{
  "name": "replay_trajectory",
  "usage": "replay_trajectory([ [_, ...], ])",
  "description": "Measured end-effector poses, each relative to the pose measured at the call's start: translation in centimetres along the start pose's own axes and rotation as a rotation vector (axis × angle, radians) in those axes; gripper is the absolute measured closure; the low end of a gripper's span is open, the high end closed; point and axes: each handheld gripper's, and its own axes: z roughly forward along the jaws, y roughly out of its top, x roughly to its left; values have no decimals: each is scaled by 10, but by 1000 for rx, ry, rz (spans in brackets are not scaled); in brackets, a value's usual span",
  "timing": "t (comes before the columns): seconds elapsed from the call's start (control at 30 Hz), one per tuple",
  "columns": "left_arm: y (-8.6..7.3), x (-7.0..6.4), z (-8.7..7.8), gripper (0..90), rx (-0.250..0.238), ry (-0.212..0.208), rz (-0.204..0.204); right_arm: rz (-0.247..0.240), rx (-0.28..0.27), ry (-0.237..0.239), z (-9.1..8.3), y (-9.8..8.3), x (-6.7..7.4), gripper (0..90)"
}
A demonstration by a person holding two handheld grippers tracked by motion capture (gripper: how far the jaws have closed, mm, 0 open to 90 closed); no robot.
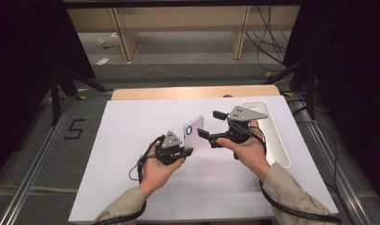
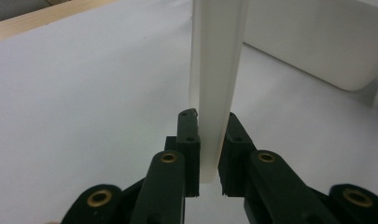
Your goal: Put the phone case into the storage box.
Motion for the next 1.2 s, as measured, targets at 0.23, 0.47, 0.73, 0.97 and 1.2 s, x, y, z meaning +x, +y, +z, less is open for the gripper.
replay_trajectory([
  [0.23,1,-2,3,808,12,11,-5,-6,-4,-7,3,-1,6,93],
  [0.47,3,-6,6,808,17,12,-7,1,-13,-22,5,-2,10,86],
  [0.73,4,-10,10,809,25,11,-10,8,-13,-33,8,-4,12,80],
  [0.97,5,-13,13,808,27,10,-6,19,-14,-50,13,-8,14,82],
  [1.2,6,-18,15,808,28,4,3,27,-14,-67,14,-11,15,91],
])
